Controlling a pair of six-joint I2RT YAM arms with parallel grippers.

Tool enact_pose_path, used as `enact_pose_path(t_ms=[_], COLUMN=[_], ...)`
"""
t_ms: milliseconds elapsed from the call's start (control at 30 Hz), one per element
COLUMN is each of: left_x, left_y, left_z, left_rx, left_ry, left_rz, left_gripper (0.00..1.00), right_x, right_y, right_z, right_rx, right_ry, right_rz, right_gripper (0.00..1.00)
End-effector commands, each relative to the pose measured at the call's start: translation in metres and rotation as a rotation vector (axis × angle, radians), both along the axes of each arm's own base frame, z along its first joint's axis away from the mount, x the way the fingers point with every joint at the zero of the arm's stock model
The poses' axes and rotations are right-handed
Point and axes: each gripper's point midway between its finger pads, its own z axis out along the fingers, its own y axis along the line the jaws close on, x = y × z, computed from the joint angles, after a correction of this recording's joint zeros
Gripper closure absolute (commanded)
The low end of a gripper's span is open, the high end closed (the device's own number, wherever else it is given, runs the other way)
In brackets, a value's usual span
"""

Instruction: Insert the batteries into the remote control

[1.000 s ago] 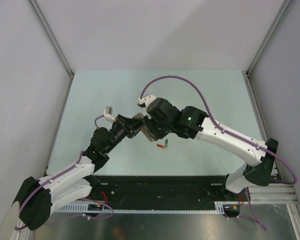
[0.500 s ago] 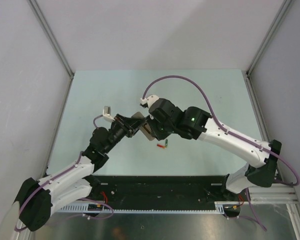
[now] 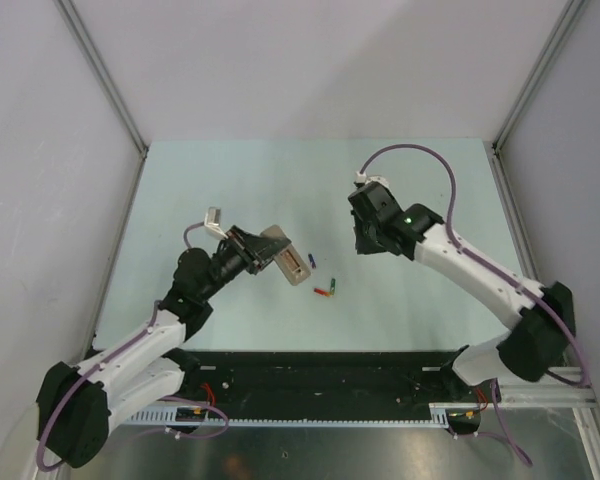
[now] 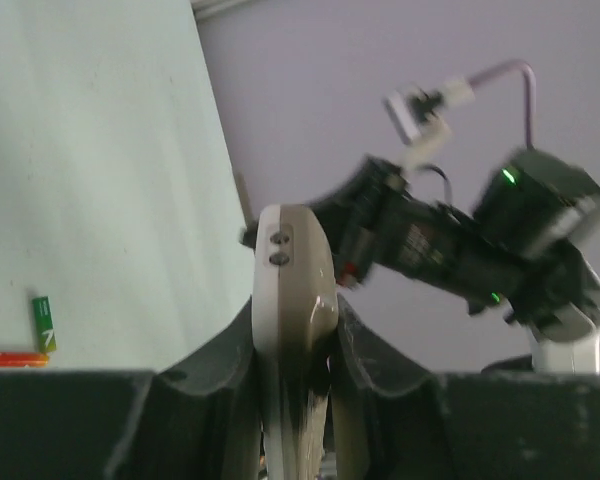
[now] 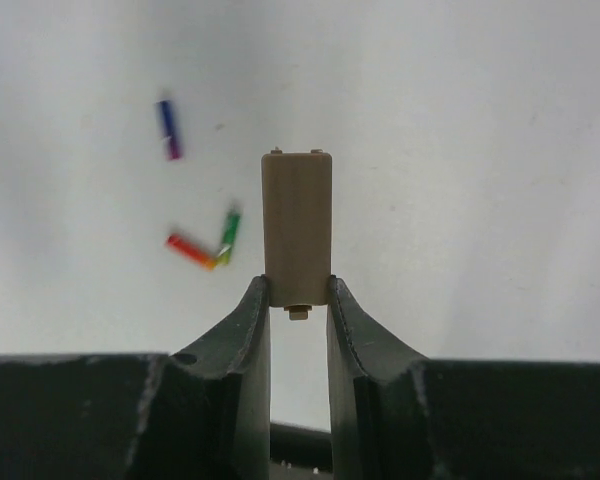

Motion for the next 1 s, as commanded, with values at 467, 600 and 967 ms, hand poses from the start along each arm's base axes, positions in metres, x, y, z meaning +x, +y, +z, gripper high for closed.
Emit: enact_pose_path(t_ms=[467,600,967], left_x=[-0.075,-0.074,-0.070], left_y=[-0.019,-0.019,-0.021], left_z=[0.014,0.015,0.010], left_rx=[0.135,0.147,0.154], left_ry=[-0.262,-0.282,-0.264], left_rz=[-0.452,-0.449,-0.456], left_gripper=[1.00,1.00,1.00], right_x=[0.120,0.121,0.113], right_y=[-0.054,-0.067,-0.073], right_z=[-0.138,-0.153,-0.157], right_rx=[-0.140,-0.197,-0.253], right_ry=[0.117,0.145,0.169], right_rz=[-0.267,-0.282,-0.268], right_gripper=[1.00,1.00,0.73])
